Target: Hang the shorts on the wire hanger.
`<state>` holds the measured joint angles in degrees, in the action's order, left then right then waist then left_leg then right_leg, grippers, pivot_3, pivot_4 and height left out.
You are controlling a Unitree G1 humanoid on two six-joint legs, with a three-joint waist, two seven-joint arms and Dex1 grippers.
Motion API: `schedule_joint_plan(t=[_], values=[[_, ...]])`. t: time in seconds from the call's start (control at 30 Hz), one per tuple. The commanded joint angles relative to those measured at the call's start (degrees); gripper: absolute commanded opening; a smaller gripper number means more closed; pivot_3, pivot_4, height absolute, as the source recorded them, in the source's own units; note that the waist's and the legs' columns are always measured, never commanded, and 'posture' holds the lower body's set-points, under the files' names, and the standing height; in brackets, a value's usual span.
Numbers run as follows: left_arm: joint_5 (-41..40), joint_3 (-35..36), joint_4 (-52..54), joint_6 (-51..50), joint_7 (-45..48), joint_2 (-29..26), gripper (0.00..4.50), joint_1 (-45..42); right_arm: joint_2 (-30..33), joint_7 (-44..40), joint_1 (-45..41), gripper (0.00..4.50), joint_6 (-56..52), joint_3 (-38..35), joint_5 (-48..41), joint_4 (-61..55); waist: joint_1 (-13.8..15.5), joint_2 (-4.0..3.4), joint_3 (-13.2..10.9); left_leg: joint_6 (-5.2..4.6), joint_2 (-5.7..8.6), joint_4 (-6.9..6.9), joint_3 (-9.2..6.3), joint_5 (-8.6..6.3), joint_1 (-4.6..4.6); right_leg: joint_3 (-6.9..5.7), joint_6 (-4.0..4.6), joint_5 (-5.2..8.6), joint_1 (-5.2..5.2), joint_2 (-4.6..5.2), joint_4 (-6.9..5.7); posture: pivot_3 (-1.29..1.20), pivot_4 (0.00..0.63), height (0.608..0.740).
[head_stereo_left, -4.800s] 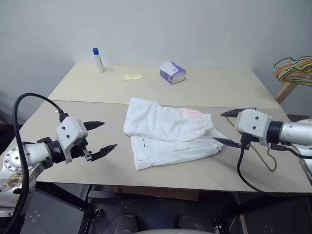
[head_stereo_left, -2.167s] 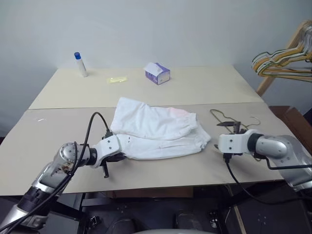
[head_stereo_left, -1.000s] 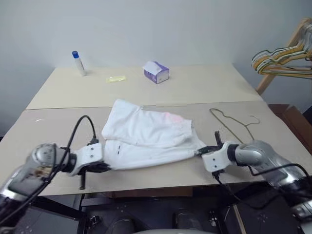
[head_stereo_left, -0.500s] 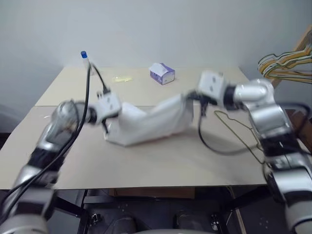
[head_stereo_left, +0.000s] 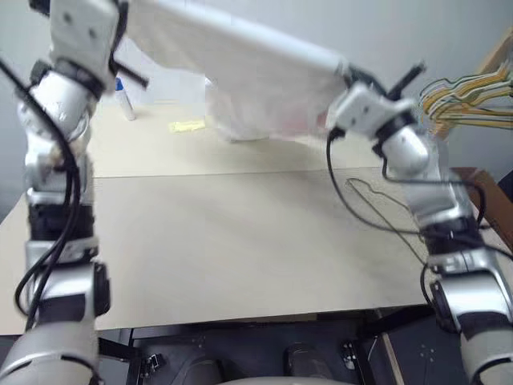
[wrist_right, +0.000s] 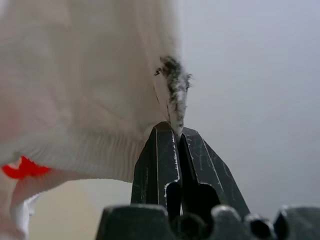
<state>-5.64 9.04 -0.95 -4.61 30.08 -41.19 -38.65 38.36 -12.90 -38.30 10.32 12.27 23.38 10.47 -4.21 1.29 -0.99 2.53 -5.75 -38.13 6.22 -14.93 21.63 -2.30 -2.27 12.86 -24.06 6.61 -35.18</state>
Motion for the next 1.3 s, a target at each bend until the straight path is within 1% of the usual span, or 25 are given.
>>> schedule_joint_plan(t=[0.03, 0.07, 0.1, 0.13, 0.2, 0.23, 0.27, 0.43, 0.53, 0.7, 0.8, 0.87, 0.9, 0.97, 1.03, 1.1, 1.23, 1.3], values=[[-7.3, 3.0, 10.9, -4.6, 10.5, -4.8, 0.00, 11.8, 2.9, -5.1, 5.4, 0.03, 5.6, 2.2, 1.3, -4.8, 0.0, 0.00, 0.0, -0.01, -0.03, -0.10, 0.00, 0.00, -0.01, 0.05, 0.05, -0.03, -0.02, -0.01, -0.08, 0.01, 0.000, 0.740], [-8.9, 3.2, 13.3, -7.8, 13.0, -6.6, 0.00, 15.9, 3.0, -6.6, 7.0, 0.03, 6.5, 2.9, 1.0, -5.2, 0.0, 0.02, 0.0, -0.02, -0.03, -0.17, -0.01, 0.00, -0.03, 0.06, 0.07, -0.04, -0.03, -0.01, -0.20, 0.01, 0.000, 0.740], [-8.9, 3.0, 15.2, -8.3, 16.3, -9.0, 0.00, 21.0, 3.7, -7.4, 8.4, 0.03, 8.3, 4.0, 2.0, -5.3, -0.1, 0.04, -0.1, -0.09, -0.04, -0.22, -0.01, -0.04, -0.04, 0.11, 0.11, -0.07, -0.09, -0.02, -0.32, 0.01, 0.000, 0.740], [-7.9, 2.9, 16.3, -7.4, 18.7, -11.0, 0.00, 25.9, 4.3, -8.0, 9.5, 0.03, 9.7, 4.9, 3.2, -5.4, -0.1, 0.05, -0.1, -0.35, -0.07, -0.23, -0.01, -0.18, -0.11, 0.16, 0.15, -0.08, -0.11, -0.04, -0.51, 0.02, 0.000, 0.740], [-5.4, 2.3, 17.3, -6.6, 22.4, -15.0, 0.00, 34.4, 5.3, -12.3, 11.9, 0.03, 10.8, 6.0, 1.7, -6.8, 0.1, 0.05, -0.1, -0.45, -0.09, -0.24, 0.00, -0.23, -0.35, 0.23, 0.19, 0.00, -0.07, -0.06, -0.76, 0.02, 0.000, 0.740], [-2.5, 2.1, 17.2, -4.5, 22.7, -16.9, 0.00, 38.2, 6.5, -15.4, 13.1, 0.03, 11.3, 6.5, 0.5, -8.1, 0.2, 0.05, -0.1, -0.46, -0.14, -0.23, -0.01, -0.21, -0.48, 0.25, 0.24, 0.06, -0.02, -0.12, -0.87, 0.01, 0.000, 0.740], [-0.9, 2.2, 17.3, -3.6, 23.1, -18.2, 0.00, 40.8, 7.4, -17.9, 14.1, 0.03, 11.5, 6.8, -0.6, -9.3, 0.4, 0.08, -0.1, -0.47, -0.16, -0.23, -0.01, -0.18, -0.57, 0.25, 0.31, 0.16, 0.03, -0.13, -0.98, 0.01, 0.000, 0.740], [1.2, 3.9, 19.3, -0.4, 29.3, -22.9, 0.00, 52.3, 13.6, -30.8, 18.8, 0.03, 11.1, 6.5, -5.4, -16.0, 1.8, 0.09, -0.1, -0.54, -0.23, -0.24, -0.08, -0.05, -0.57, 0.22, 0.33, 0.27, -0.01, -0.20, -1.02, 0.02, 0.000, 0.740], [2.1, 3.0, 20.7, 1.3, 31.7, -24.5, 0.00, 55.6, 15.5, -36.3, 20.7, 0.03, 8.8, 6.4, -7.8, -18.7, 2.1, 0.10, -0.1, -0.55, -0.23, -0.21, -0.07, -0.06, -0.50, 0.21, 0.54, 0.21, -0.08, -0.20, -0.99, 0.01, 0.000, 0.740], [0.2, 3.4, 23.9, -1.5, 36.3, -26.3, 0.00, 58.0, 16.5, -41.2, 22.6, 0.03, 8.0, 6.3, -9.1, -21.2, 2.1, 0.10, -0.1, -0.56, -0.23, -0.22, -0.07, -0.07, -0.52, 0.20, 0.54, 0.24, -0.07, -0.21, -1.01, 0.01, 0.000, 0.740], [1.0, 3.9, 24.5, -2.1, 38.1, -27.6, 0.00, 58.5, 17.2, -43.3, 23.9, 0.03, 8.0, 6.0, -10.1, -22.9, 2.1, 0.10, -0.1, -0.56, -0.25, -0.21, -0.07, -0.07, -0.52, 0.19, 0.55, 0.26, -0.09, -0.23, -1.02, 0.01, 0.000, 0.740], [0.4, 4.0, 24.8, -2.3, 38.5, -27.6, 0.00, 58.1, 17.9, -46.0, 24.8, 0.03, 3.9, 5.4, -11.7, -25.5, 2.1, 0.10, -0.1, -0.56, -0.24, -0.22, -0.07, -0.07, -0.52, 0.20, 0.53, 0.27, -0.09, -0.22, -1.01, 0.01, 0.000, 0.740], [-0.7, 4.2, 25.1, -2.8, 39.7, -27.8, 0.00, 58.1, 17.9, -46.6, 25.0, 0.27, 2.7, 5.1, -12.5, -26.3, 2.2, 0.11, -0.1, -0.56, -0.24, -0.22, -0.07, -0.07, -0.52, 0.19, 0.53, 0.27, -0.08, -0.23, -1.01, 0.01, 0.000, 0.740], [-1.8, 4.6, 25.4, -3.0, 42.4, -28.9, 0.46, 58.9, 17.9, -47.4, 25.2, 0.76, 1.8, 4.6, -13.7, -27.4, 2.2, 0.12, -0.1, -0.56, -0.25, -0.22, -0.07, -0.07, -0.52, 0.19, 0.53, 0.27, -0.08, -0.23, -1.01, 0.01, 0.000, 0.740], [-2.0, 4.6, 25.3, -2.7, 44.1, -29.6, 0.94, 59.1, 18.0, -47.8, 25.3, 1.39, 1.6, 4.4, -13.4, -27.4, 2.1, 0.12, -0.1, -0.56, -0.25, -0.22, -0.07, -0.07, -0.53, 0.19, 0.52, 0.29, -0.09, -0.23, -1.02, 0.01, 0.000, 0.740], [-2.4, 4.8, 25.2, -2.9, 44.7, -29.7, 1.60, 58.6, 18.5, -48.4, 25.5, 2.12, 1.5, 4.0, -13.7, -27.3, 2.2, 0.11, -0.1, -0.56, -0.25, -0.22, -0.07, -0.07, -0.53, 0.19, 0.42, 0.35, -0.09, -0.23, -1.02, 0.01, 0.000, 0.740], [-4.2, 7.1, 24.0, -3.9, 47.2, -30.3, 2.87, 57.4, 21.3, -52.0, 26.9, 3.47, -0.9, 0.9, -18.6, -28.8, 2.4, 0.11, -0.1, -0.56, -0.25, -0.22, -0.07, -0.07, -0.49, 0.19, 0.47, 0.33, -0.11, -0.23, -1.01, 0.00, 0.000, 0.740], [-7.3, 10.2, 23.9, -5.8, 49.9, -30.8, 3.55, 56.9, 23.1, -53.8, 27.9, 4.21, -4.4, -3.1, -24.0, -29.5, 2.6, 0.14, -0.1, -0.56, -0.25, -0.22, -0.07, -0.07, -0.49, 0.19, 0.50, 0.32, -0.12, -0.23, -1.00, 0.00, 0.000, 0.740]])
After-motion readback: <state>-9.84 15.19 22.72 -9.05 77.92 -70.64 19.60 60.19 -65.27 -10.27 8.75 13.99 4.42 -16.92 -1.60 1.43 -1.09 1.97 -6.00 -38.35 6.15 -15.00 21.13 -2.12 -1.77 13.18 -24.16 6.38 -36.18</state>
